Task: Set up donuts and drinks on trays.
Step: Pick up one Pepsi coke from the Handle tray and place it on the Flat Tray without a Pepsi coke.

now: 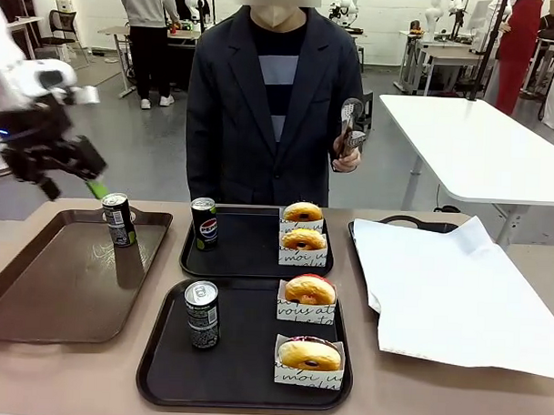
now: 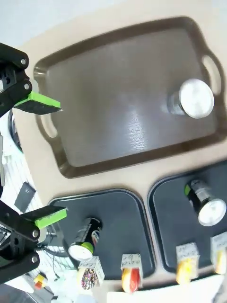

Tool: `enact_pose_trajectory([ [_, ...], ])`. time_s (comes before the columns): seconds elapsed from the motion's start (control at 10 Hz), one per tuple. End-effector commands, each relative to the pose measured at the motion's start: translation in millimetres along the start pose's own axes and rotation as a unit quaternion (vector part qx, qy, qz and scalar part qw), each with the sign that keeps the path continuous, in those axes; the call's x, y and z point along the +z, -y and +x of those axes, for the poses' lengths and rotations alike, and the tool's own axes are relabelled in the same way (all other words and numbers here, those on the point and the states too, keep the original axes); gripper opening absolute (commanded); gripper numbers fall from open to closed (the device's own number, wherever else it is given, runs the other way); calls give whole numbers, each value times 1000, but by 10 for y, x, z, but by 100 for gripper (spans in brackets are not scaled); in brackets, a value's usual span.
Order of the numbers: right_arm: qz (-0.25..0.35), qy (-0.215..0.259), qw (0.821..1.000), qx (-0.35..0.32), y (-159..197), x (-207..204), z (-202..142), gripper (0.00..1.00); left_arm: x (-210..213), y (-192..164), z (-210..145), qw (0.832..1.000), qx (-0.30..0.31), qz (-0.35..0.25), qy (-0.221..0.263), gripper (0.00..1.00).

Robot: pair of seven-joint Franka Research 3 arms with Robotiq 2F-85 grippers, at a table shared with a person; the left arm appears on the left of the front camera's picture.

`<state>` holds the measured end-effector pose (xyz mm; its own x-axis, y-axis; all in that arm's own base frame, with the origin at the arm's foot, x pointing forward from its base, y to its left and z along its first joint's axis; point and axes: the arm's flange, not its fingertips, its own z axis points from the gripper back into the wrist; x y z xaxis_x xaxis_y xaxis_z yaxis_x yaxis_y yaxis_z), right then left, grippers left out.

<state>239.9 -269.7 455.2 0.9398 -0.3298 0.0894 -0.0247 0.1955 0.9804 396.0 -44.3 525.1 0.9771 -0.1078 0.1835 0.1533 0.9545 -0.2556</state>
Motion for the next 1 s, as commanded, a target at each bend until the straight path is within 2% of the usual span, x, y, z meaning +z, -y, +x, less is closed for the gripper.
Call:
enact_pose_trajectory([
  [0.0, 6, -1, 1000, 4, -9, 6, 2, 100, 107, -227, -153, 998, 22, -63, 1, 100],
  [0.1, 6, -1, 1000, 4, -9, 6, 2, 100, 210, -466, -125, 991, 41, -124, 0, 100],
  [0.2, 6, -1, 1000, 4, -9, 6, 2, 100, 194, -694, -253, 981, 65, -181, 5, 100],
  [0.3, 6, -1, 1000, 4, -9, 6, 2, 100, 162, -915, -187, 969, 70, -237, -21, 100],
  [0.4, 6, -1, 1000, 4, -9, 6, 2, 100, 67, -1107, -229, 955, 34, -292, -23, 100],
  [0.5, 6, -1, 1000, 4, -9, 6, 2, 100, -69, -1339, -285, 942, 8, -335, 1, 100],
  [0.7, 6, -1, 1000, 4, -9, 6, 2, 100, -275, -1596, -394, 923, -53, -378, 51, 100],
  [0.9, 6, -1, 1000, 4, -9, 6, 2, 100, -482, -1776, -448, 911, -68, -401, 63, 100],
])
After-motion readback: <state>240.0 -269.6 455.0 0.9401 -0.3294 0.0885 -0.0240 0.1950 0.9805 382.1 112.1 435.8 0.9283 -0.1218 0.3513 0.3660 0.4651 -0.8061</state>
